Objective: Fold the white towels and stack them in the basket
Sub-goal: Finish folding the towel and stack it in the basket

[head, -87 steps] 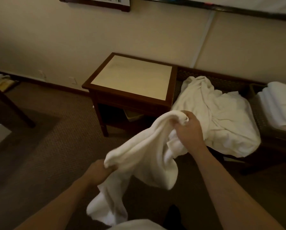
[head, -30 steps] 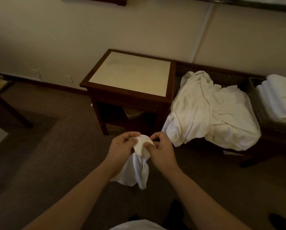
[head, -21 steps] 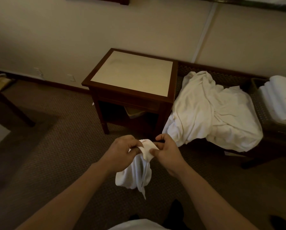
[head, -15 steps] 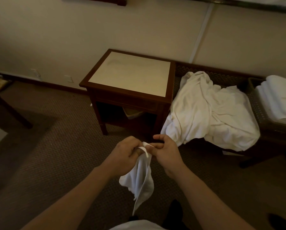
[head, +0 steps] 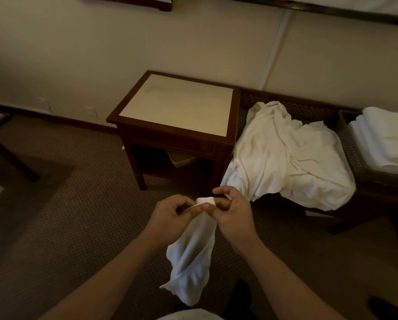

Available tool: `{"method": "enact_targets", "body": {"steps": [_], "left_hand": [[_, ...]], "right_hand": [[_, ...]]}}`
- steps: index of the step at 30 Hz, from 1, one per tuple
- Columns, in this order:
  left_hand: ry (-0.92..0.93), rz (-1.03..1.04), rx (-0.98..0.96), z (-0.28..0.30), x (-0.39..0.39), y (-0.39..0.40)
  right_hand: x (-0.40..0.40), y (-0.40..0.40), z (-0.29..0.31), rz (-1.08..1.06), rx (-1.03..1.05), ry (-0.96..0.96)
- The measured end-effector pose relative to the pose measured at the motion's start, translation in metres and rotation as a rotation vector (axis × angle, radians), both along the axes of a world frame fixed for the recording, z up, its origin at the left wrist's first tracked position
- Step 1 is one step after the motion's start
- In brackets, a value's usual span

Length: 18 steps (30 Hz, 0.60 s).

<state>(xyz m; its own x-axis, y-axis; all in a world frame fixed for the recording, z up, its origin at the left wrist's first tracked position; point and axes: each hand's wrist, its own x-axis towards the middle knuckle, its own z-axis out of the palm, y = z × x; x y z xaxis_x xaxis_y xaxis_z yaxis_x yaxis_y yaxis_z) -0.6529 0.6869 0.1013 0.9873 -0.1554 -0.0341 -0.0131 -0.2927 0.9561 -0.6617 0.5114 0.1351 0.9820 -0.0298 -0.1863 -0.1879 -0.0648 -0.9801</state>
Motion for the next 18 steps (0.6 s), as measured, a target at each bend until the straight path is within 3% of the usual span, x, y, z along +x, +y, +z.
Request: {"method": "enact_targets", "body": {"steps": [7,11,15,18], "left_hand": [[-0.049,-0.18,-0.041,-0.012,0.006,0.004],[-0.083,-0.126,-0.057,-0.018,0.005,0.003],[-0.221,-0.048,0.132,-0.04,0.009,0.003],[-0.19,0.003,0.324,-0.063,0.012,0.004]], "right_hand": [[0.012,-0.012,0.026,0.203,-0.271,-0.238],[0.018,-0.015,0.042,0.224,-0.373,-0.315],[0.017,-0.013,0.055,0.263,-0.396,-0.354],[0.015,-0.011,0.069,0.303,-0.389,-0.377]]}}
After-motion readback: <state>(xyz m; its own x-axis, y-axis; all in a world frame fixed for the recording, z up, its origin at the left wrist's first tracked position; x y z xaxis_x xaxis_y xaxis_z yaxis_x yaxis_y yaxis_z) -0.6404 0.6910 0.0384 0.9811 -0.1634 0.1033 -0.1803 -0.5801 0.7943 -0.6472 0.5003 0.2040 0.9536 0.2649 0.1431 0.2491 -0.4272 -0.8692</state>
